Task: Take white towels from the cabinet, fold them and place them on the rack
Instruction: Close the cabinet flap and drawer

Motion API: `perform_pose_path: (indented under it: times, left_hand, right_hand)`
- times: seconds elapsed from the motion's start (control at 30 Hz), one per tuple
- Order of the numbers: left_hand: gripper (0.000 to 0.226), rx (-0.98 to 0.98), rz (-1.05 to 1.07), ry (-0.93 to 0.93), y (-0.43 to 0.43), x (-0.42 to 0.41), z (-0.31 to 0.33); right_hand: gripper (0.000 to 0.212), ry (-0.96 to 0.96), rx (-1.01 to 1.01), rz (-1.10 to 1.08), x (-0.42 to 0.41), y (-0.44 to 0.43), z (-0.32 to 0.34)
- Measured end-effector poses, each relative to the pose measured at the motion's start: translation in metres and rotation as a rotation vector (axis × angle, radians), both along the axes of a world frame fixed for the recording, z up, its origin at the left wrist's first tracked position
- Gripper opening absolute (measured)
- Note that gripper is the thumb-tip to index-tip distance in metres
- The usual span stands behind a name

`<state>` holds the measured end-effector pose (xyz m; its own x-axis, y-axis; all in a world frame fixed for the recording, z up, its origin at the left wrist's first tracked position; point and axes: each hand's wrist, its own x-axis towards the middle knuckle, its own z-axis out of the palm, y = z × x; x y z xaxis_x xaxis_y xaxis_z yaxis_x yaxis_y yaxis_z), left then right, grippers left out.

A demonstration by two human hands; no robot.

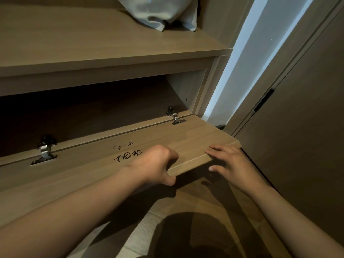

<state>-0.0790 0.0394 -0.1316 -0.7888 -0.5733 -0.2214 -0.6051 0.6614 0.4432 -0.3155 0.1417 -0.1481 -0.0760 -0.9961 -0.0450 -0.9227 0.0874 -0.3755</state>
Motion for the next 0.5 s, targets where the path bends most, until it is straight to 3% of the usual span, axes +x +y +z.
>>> perform_pose_path:
  times: [0.17,0.33,0.5]
  left_hand:
    - [0.059,0.014,-0.013,0.002,-0.002,0.002,0.003]
    - [0.064,-0.002,-0.026,-0.007,-0.005,0.002,0.004]
    - [0.066,-0.005,-0.006,0.017,-0.011,0.005,0.005]
  right_hand:
    - [0.033,-0.095,-0.095,0.014,-0.002,-0.018,0.009]
    - [0.052,0.028,0.098,0.243,0.006,-0.033,0.015]
    - [0.044,0.007,-0.058,0.2,0.005,-0.028,0.008]
